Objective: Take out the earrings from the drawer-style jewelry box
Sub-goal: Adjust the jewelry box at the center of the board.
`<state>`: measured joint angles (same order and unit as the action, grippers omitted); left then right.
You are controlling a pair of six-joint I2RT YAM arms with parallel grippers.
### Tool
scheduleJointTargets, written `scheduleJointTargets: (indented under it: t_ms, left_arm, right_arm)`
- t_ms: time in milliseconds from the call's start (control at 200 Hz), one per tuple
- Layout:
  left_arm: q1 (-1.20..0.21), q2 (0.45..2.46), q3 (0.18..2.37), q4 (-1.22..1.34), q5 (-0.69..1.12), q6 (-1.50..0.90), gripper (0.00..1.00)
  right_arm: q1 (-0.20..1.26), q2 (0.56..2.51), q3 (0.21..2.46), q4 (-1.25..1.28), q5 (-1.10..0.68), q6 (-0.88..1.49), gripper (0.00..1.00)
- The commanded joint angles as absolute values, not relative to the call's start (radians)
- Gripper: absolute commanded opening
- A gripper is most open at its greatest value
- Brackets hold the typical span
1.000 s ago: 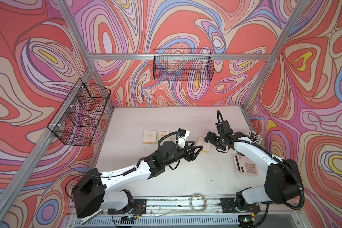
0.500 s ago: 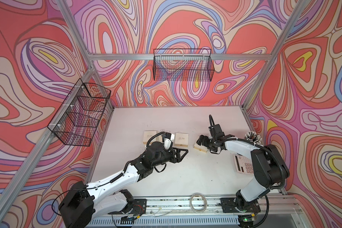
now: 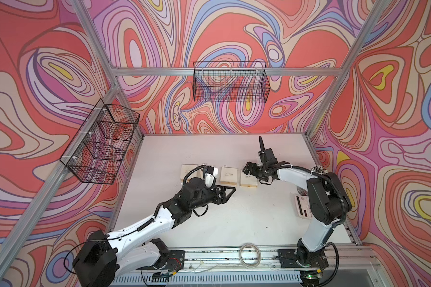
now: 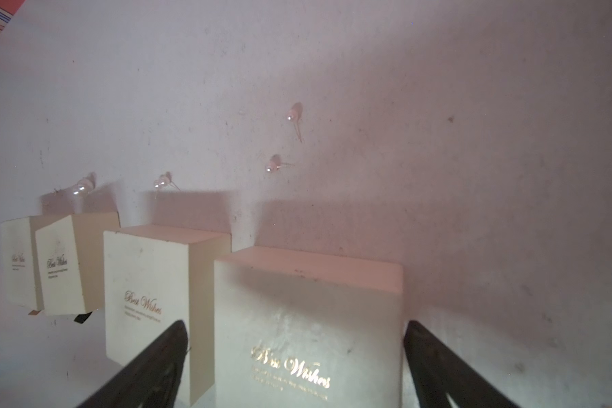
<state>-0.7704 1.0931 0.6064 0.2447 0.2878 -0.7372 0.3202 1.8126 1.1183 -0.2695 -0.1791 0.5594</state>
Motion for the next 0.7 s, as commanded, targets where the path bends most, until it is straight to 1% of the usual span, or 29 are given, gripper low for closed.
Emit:
scheduleJointTargets:
  t_ms: [0,95,185,225,315,346,391,471,506,576,691]
  left_arm:
    - [-0.761,1.061,0.595,0.223,0.288,-0.743,0.72]
    - [-0.752,1.037,0.585,0.199,0.283,-0.737,0.72]
    - [-0.741,0.994,0.569,0.162,0.268,-0.722,0.73]
    - [-0.736,0.972,0.561,0.142,0.256,-0.713,0.73]
    - [-0.722,0.927,0.541,0.102,0.239,-0.699,0.73]
    - [-0.717,0.913,0.537,0.089,0.238,-0.695,0.73]
    - [-0.710,0.894,0.536,0.064,0.237,-0.688,0.74]
    - [-0.701,0.863,0.541,0.022,0.226,-0.673,0.75]
    - [-0.699,0.850,0.543,0.007,0.218,-0.669,0.76]
    - [-0.698,0.830,0.546,-0.014,0.203,-0.663,0.77]
    - [-0.696,0.812,0.548,-0.035,0.190,-0.660,0.78]
  right_arm:
    - [0.323,1.770,1.139,-0.285,-0.092,0.549,0.98]
    - [0.343,1.685,1.118,-0.304,-0.046,0.566,0.97]
    - [0.393,1.596,1.076,-0.347,0.020,0.593,0.90]
    - [0.420,1.558,1.043,-0.357,0.045,0.613,0.83]
    - [0.486,1.497,0.953,-0.347,0.076,0.673,0.62]
    - [0.506,1.487,0.931,-0.348,0.097,0.688,0.53]
    - [0.535,1.481,0.898,-0.344,0.128,0.713,0.42]
    - [0.566,1.504,0.852,-0.323,0.141,0.743,0.18]
    - [0.577,1.524,0.842,-0.318,0.144,0.754,0.11]
    - [0.591,1.563,0.835,-0.303,0.151,0.770,0.07]
    - [0.589,1.612,0.844,-0.269,0.153,0.774,0.06]
